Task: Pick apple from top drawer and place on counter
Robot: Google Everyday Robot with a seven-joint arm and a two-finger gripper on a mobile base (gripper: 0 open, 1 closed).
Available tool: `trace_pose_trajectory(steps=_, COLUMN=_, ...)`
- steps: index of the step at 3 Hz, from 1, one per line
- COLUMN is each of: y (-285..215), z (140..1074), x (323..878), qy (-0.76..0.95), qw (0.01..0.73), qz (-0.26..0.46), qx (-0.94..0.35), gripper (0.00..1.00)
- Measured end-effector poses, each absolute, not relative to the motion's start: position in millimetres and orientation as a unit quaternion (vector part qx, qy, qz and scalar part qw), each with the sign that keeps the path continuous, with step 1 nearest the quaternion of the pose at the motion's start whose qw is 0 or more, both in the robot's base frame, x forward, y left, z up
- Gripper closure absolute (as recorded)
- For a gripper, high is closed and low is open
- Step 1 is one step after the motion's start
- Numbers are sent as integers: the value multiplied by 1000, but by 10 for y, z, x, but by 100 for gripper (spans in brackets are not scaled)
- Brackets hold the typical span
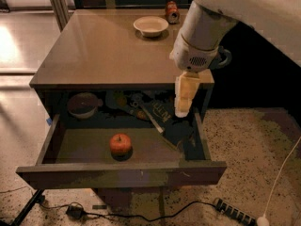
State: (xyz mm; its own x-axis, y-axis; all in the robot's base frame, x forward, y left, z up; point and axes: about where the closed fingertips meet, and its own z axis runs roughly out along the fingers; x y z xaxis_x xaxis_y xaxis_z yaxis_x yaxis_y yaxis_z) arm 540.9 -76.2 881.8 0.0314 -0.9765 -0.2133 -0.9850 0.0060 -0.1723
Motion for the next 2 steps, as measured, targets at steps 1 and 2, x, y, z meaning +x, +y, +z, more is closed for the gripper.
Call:
trace_pose_trajectory(steps=1, y=-537, z=8627, x=5472, qy=679, qw=134, qz=33, qx=-721, gripper=0)
trace_pose_trajectory(steps=2, y=-385, z=8501, x=5500, qy=666, qw=131, qz=44, qx=-733, gripper=0)
